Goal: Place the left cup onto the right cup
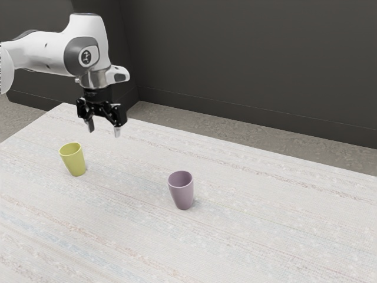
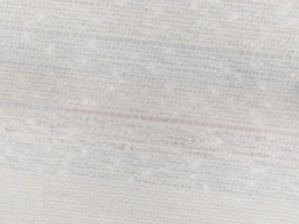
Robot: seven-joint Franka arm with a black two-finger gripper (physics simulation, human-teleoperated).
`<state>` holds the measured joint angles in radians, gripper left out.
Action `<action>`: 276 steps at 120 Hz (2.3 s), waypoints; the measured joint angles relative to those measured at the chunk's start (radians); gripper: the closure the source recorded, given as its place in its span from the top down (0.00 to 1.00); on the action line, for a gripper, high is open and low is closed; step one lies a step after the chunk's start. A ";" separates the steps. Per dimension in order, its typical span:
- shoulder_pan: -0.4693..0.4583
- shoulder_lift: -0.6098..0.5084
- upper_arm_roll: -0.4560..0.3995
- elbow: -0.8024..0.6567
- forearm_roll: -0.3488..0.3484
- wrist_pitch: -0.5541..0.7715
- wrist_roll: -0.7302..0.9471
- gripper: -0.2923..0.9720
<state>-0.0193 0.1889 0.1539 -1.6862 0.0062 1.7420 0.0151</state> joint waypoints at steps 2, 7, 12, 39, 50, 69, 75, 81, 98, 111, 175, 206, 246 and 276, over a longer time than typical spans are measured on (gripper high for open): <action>0.001 0.003 0.002 0.000 0.000 0.002 0.000 0.77; 0.005 0.011 0.008 0.000 -0.004 0.007 0.002 0.77; 0.011 0.020 0.014 0.000 -0.011 0.013 0.004 0.77; 0.033 0.061 0.034 0.000 -0.030 0.052 0.024 0.76; 0.047 0.080 0.035 0.000 -0.033 0.070 0.037 0.75; 0.077 0.106 0.036 0.000 -0.039 0.103 0.064 0.75; 0.088 0.114 0.036 0.000 -0.040 0.113 0.075 0.75; 0.097 0.122 0.036 0.001 -0.045 0.122 0.086 0.74; 0.114 0.138 0.045 0.001 -0.056 0.147 0.119 0.74; 0.125 0.148 0.054 0.003 -0.060 0.163 0.144 0.74; 0.222 0.203 0.057 0.019 -0.068 0.238 0.277 0.73; 0.246 0.255 0.052 0.069 -0.066 0.254 0.334 0.72; 0.255 0.306 0.048 0.099 -0.067 0.267 0.389 0.72; 0.259 0.340 0.049 0.100 -0.082 0.283 0.416 0.71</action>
<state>0.2392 0.5291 0.2024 -1.5865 -0.0758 2.0252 0.4309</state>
